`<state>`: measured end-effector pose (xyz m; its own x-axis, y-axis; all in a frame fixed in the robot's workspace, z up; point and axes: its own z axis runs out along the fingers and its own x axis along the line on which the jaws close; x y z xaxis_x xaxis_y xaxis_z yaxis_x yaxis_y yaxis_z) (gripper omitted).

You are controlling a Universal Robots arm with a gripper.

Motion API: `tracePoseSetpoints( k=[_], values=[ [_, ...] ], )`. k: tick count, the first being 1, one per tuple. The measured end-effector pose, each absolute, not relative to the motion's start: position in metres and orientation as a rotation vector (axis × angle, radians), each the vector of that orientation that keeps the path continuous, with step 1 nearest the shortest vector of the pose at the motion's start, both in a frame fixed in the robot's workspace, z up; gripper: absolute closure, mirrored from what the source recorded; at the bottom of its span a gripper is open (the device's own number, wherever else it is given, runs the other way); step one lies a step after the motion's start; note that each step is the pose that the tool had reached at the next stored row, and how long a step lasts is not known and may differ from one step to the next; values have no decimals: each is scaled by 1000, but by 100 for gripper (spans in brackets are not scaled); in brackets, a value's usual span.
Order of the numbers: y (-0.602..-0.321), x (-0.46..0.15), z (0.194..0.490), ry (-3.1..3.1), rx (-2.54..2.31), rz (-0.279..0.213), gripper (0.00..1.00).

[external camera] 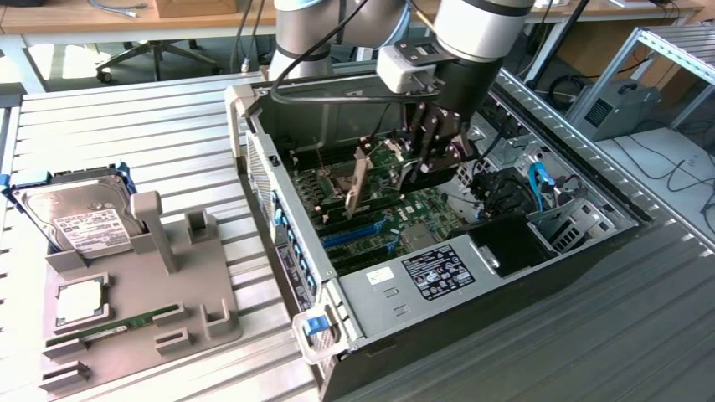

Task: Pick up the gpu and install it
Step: 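Insert the gpu into the slot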

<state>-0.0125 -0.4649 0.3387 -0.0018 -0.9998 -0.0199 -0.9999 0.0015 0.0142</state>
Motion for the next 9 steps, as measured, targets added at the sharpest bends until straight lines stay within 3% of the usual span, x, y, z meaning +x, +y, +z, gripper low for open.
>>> tracePoseSetpoints(
  k=[9],
  values=[
    [-465,-15,338,2220,-2217,38,73]
  ],
)
